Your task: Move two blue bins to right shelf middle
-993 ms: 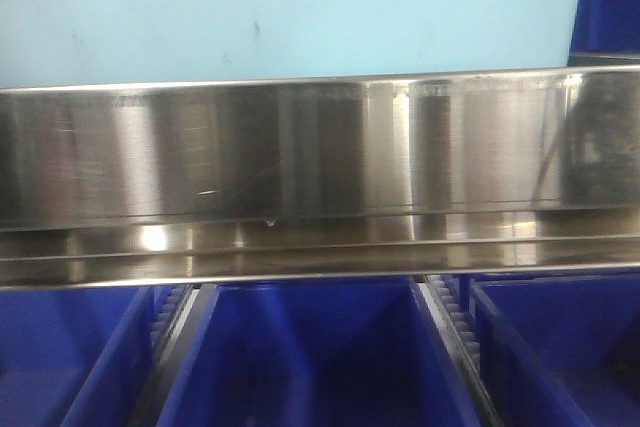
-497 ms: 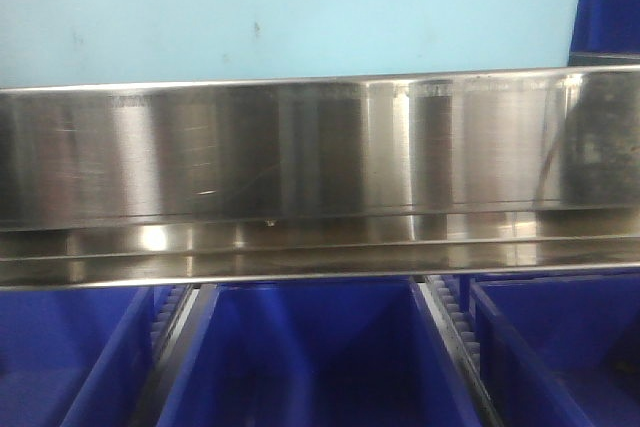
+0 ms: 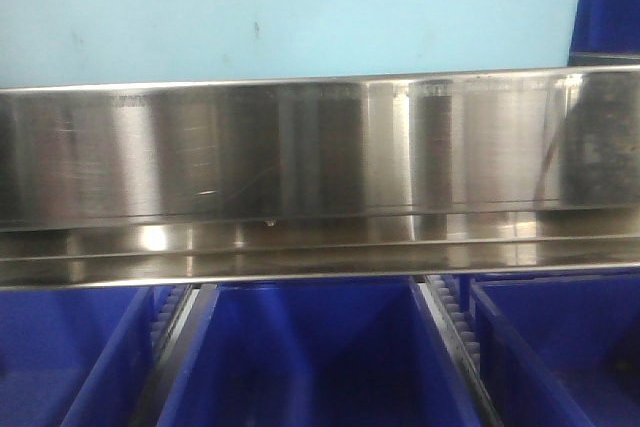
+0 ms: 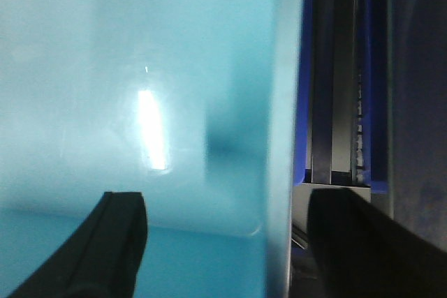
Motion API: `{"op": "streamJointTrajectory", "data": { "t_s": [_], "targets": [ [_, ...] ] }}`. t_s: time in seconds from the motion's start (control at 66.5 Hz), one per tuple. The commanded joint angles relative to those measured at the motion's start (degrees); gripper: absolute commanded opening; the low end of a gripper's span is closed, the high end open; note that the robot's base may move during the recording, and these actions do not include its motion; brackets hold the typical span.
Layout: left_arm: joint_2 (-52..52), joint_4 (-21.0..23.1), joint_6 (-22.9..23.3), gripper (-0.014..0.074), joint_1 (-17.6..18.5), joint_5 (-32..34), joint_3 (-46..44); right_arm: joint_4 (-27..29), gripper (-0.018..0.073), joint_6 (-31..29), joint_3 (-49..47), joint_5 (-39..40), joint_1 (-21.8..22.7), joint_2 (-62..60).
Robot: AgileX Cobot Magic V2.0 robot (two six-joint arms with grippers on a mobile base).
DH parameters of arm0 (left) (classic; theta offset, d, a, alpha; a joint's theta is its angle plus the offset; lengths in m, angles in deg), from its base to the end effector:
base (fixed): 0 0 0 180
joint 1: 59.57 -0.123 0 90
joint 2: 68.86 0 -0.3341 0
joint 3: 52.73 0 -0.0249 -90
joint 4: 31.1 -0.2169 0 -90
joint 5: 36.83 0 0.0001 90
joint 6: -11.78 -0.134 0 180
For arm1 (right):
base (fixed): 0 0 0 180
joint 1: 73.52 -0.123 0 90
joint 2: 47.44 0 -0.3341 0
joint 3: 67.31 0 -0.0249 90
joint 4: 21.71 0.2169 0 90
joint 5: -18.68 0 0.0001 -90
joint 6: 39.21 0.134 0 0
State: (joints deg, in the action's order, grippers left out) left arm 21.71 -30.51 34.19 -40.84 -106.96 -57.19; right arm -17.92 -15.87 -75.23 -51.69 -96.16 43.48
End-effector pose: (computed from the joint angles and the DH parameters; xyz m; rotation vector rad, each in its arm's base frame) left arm 0.2571 -0.0885 0.3740 -0.0903 2.7473 -0.2166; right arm 0.2530 0.1145 0.3886 0.0268 2.7200 0.3361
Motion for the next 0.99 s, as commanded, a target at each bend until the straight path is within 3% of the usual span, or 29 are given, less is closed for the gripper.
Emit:
{"op": "streamJointTrajectory", "data": {
  "t_s": [0.0,0.075,0.211,0.271,0.722,0.978],
  "targets": [
    [-0.15,0.88,0.12,0.0248,-0.35,0.16,-0.01,-0.72,0.0356,-0.58,-0.28,0.41,0.18,-0.30],
    [-0.15,1.57,0.12,0.0111,-0.35,0.16,-0.01,-0.72,0.0257,-0.58,-0.16,0.41,0.18,-0.30],
    [-0.15,3.61,0.12,-0.0110,-0.35,0.16,-0.11,-0.72,-0.0039,-0.58,-0.16,0.41,0.18,-0.30],
    [-0.15,3.92,0.12,-0.0111,-0.35,0.16,-0.11,-0.72,-0.0171,-0.58,-0.16,0.41,0.18,-0.30],
    [-0.25,4.01,0.12,-0.0111,-0.35,0.16,-0.95,-0.72,-0.0165,-0.58,-0.40,0.41,0.18,-0.30],
    [-1.50,4.09,-1.84,-0.0111,-0.35,0.16,-10.99,-0.76,-0.0165,-2.82,-7.31,0.41,0.18,-1.09]
  ]
}}
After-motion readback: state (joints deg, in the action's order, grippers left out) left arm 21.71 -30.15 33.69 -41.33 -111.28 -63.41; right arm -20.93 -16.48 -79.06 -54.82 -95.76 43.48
